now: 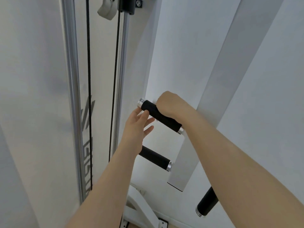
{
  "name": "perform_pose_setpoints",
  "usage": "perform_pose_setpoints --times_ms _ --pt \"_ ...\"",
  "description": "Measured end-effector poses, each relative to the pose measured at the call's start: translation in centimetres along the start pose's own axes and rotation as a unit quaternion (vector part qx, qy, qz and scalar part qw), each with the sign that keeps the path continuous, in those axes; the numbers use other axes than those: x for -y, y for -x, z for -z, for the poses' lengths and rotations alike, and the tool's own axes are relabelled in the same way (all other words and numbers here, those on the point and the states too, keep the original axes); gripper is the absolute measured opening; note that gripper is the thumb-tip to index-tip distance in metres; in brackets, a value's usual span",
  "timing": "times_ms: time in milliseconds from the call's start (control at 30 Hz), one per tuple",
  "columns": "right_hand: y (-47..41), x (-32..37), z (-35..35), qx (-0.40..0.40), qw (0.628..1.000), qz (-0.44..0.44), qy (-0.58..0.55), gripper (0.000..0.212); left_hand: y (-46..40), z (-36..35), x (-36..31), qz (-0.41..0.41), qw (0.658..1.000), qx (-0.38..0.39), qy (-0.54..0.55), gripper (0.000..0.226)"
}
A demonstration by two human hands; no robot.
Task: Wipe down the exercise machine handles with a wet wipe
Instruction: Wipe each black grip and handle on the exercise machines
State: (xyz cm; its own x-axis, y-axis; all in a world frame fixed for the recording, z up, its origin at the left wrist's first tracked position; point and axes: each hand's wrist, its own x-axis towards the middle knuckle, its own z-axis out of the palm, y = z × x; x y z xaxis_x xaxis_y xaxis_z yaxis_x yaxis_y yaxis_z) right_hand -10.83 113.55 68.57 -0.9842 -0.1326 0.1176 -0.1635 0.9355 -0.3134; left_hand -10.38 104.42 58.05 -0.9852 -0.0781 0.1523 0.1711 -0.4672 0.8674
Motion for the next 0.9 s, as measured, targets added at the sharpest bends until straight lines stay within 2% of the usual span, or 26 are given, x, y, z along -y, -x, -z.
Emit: perform_pose_setpoints --times_ms 100,233,300,367,400,467,500,700,800,900 --pt "0.3 -0.1 -1.0 -0.056 0.997 -0.028 0.049 0.026 -0.1 -0.2 0.2 0.021 0.999 0.023 0.009 0.034" --pt "-0.3 0.6 -2.4 -0.068 0.997 0.016 -0.034 0.012 -0.1 -0.3 0.2 0.031 0.998 0.035 0.031 0.036" --pt "0.5 -0.1 -2.1 -0.069 0.997 0.023 0.001 0.01 -0.2 -0.1 0.3 0.035 0.998 0.03 0.044 0.035" --pt "2.2 -1.0 -2.0 -0.073 0.994 0.006 0.087 0.016 -0.3 0.2 0.4 0.034 0.998 0.034 0.047 0.034" --pt "3.1 -1.2 -2.7 -0.101 0.983 0.003 0.155 0.022 -0.4 0.3 0.4 0.033 0.998 0.038 0.048 0.035" --pt "4.5 -1.6 -5.1 -0.206 0.926 0.018 0.315 0.035 -0.3 0.3 0.3 0.032 0.997 0.049 0.043 0.035" --pt "4.9 -1.7 -5.9 -0.244 0.902 0.009 0.355 0.04 -0.2 0.2 0.3 0.03 0.997 0.051 0.04 0.035" --pt "6.9 -5.7 -6.0 -0.351 0.811 0.148 0.443 0.041 0.5 -0.8 0.0 0.046 0.995 0.03 0.08 0.033" --pt "7.1 -6.1 -5.6 -0.362 0.792 0.188 0.455 0.049 1.2 -1.0 0.0 0.058 0.993 0.019 0.105 0.032" --pt "5.5 -5.8 -5.6 -0.375 0.787 0.263 0.413 0.041 2.5 -0.6 0.8 0.087 0.981 0.002 0.172 0.032"
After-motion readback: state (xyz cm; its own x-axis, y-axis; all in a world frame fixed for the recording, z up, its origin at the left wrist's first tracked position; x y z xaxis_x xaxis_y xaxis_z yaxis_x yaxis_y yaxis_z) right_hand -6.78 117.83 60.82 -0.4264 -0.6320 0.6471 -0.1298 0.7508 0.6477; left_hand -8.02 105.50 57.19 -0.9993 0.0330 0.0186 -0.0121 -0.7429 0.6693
